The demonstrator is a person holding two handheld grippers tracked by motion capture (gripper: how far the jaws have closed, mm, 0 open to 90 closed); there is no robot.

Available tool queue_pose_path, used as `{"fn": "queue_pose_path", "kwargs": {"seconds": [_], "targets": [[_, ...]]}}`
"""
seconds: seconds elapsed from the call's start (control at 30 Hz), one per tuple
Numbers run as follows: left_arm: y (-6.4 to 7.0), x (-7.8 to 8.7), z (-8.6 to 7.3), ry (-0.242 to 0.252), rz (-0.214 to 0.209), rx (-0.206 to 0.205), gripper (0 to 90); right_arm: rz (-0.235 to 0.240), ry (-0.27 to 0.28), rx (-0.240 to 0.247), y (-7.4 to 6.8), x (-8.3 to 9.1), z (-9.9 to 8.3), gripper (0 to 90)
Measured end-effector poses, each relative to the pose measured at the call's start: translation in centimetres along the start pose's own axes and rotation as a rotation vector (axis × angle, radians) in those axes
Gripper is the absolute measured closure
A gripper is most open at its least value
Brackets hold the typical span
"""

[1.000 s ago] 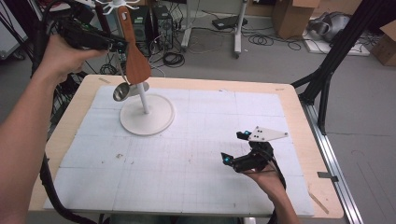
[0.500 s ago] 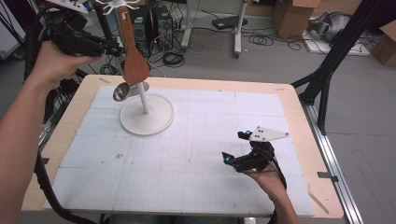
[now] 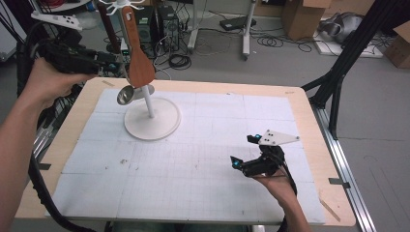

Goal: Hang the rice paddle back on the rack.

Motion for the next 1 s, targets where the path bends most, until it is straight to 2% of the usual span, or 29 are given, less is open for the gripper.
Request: {"fn": "queue_pose_path", "kwargs": {"seconds": [0.13, 0.37, 0.7, 0.87, 1.0], "targets": [[0.7, 0.0, -1.0, -0.007, -0.010, -0.008, 51.9, -0.009, -0.003, -0.004, 0.1, 0.1, 0.0, 0.2], [1.2, 0.0, -3.3, -0.013, 0.002, -0.004, 47.1, -0.021, 0.003, -0.004, 0.3, 0.5, 0.1, 0.2], [2.5, -0.3, -6.8, -0.009, 0.000, 0.018, 38.9, -0.027, 0.006, -0.002, 0.3, 0.8, 0.2, 0.2], [3.1, -0.3, -8.1, -0.008, 0.002, 0.030, 34.2, -0.028, 0.013, 0.002, 0.4, 1.0, 0.3, 0.2], [3.7, -0.5, -9.0, -0.010, 0.004, 0.023, 30.3, -0.033, 0.010, 0.000, 0.4, 1.1, 0.3, 0.2]]}}
Point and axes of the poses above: each handheld gripper's, and its own axes: x roughly backward along the jaws, z roughly out of its top, y roughly to its right, the point moved 9 cm from there along -x, roughly forward along the jaws, and after that the axes turned 15 degrees about y, right-handed, at the moved point
